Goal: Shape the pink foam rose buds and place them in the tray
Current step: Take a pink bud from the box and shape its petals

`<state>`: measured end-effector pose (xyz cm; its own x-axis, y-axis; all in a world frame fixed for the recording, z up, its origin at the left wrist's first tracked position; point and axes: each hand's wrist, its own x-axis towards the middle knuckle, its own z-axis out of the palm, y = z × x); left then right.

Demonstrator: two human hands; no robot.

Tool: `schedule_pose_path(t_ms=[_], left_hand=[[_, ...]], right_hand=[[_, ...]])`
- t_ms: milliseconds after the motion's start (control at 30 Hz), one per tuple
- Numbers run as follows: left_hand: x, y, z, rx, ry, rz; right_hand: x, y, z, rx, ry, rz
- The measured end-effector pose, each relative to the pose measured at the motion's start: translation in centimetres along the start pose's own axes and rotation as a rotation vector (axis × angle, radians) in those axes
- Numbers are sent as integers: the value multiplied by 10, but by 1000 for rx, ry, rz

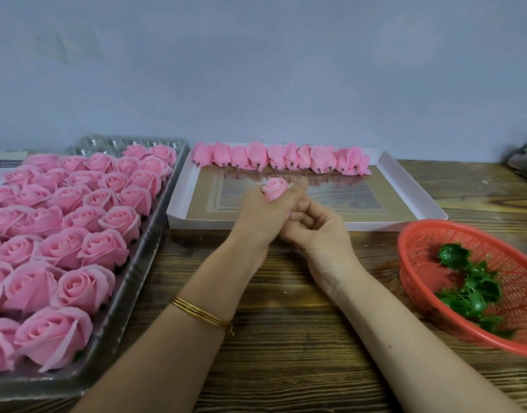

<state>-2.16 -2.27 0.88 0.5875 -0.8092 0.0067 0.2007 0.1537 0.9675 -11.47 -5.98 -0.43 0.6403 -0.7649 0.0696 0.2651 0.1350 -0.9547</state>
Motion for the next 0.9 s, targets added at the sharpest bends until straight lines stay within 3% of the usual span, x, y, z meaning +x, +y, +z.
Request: schedule_pose_path(t_ms=[467, 667, 900], left_hand=[[0, 4, -3, 59, -106, -90], [0, -1, 4, -59, 17, -92], [-1, 2, 1, -29, -20, -84]], right_hand=[[4, -4, -1, 252, -114, 166], [0, 1, 3, 21, 29, -9], [-3, -2, 4, -48, 55, -24]])
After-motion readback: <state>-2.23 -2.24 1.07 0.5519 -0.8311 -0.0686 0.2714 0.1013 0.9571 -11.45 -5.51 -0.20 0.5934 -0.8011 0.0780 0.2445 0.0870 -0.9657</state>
